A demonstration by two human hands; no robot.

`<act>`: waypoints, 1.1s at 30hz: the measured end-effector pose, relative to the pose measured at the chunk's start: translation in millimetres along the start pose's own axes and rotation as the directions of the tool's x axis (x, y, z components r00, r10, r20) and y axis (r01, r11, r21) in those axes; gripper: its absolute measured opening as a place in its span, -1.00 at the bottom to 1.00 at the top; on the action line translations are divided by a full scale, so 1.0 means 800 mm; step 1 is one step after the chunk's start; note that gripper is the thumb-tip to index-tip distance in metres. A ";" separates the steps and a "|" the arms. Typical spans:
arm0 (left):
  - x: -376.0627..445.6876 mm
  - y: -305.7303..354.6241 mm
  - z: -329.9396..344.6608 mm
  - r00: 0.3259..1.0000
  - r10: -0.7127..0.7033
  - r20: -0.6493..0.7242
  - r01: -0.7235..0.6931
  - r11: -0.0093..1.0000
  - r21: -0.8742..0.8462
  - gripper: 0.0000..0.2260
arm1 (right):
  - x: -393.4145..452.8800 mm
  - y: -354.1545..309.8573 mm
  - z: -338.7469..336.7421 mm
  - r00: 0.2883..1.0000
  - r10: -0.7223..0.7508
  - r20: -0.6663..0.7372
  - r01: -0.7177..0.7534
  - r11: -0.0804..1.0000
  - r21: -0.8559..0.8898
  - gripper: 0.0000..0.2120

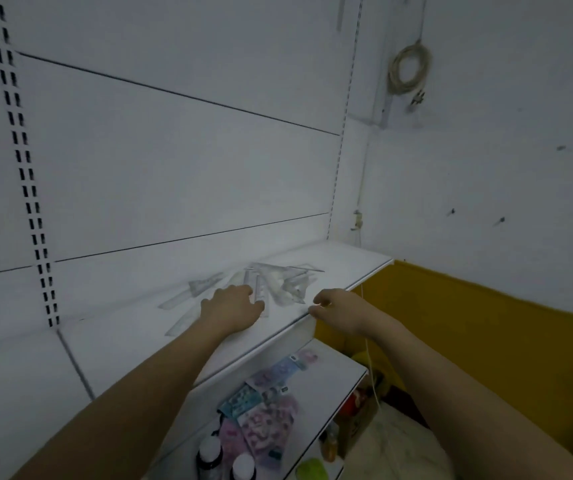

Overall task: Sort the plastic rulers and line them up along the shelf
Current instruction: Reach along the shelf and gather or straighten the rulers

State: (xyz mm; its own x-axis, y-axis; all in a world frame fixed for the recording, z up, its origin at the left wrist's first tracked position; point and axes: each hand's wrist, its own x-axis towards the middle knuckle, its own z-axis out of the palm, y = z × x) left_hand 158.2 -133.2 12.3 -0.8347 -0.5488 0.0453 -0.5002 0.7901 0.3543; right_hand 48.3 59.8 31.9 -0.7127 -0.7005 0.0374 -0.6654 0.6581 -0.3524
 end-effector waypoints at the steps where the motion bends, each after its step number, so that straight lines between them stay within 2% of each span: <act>1: 0.012 -0.003 0.003 1.000 -0.013 -0.003 0.013 1.000 -0.008 -0.52 | 0.015 0.002 0.003 1.000 -0.019 0.010 0.019 1.000 0.008 -0.54; 7: 0.107 -0.007 0.016 0.978 -0.161 -0.135 0.146 0.983 -0.114 -0.55 | 0.148 0.021 0.020 0.987 -0.158 0.027 0.156 0.985 0.066 -0.60; 12: 0.174 -0.026 0.010 0.911 -0.347 -0.224 0.292 0.924 -0.246 -0.60 | 0.252 0.034 0.039 0.941 -0.336 0.039 0.330 0.937 0.110 -0.64; 17: 0.187 -0.053 0.004 0.833 -0.428 -0.351 0.398 0.904 -0.159 -0.73 | 0.355 0.045 0.039 0.910 -0.409 0.068 0.406 0.913 0.046 -0.58; 20: 0.183 -0.062 0.003 0.828 -0.448 -0.337 0.440 0.892 -0.104 -0.72 | 0.403 0.037 0.036 0.896 -0.381 0.228 0.396 0.918 -0.026 -0.44; 23: 0.176 -0.067 0.007 0.821 -0.499 -0.277 0.490 0.865 -0.107 -0.69 | 0.429 0.017 0.039 0.848 -0.402 0.345 0.435 0.900 -0.018 -0.62; 26: 0.175 -0.070 0.008 0.806 -0.535 -0.253 0.523 0.844 -0.118 -0.63 | 0.446 -0.004 0.041 0.818 -0.420 0.393 0.455 0.890 0.004 -0.57; 30: 0.174 -0.082 0.009 0.816 -0.531 -0.227 0.532 0.844 -0.066 -0.64 | 0.459 -0.007 0.067 0.797 -0.504 0.333 0.471 0.863 0.181 -0.53; 33: 0.177 -0.086 0.009 0.826 -0.513 -0.233 0.518 0.854 -0.041 -0.68 | 0.464 0.000 0.076 0.772 -0.565 0.290 0.509 0.824 0.249 -0.52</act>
State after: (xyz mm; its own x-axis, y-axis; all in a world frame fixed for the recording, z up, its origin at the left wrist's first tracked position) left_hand 72.8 -263.6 -12.2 -0.3799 -0.9221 0.0733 -0.8506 0.3794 0.3641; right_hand -202.4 -216.9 -11.3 -0.1101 -0.9930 -0.0435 -0.8559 0.1170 -0.5037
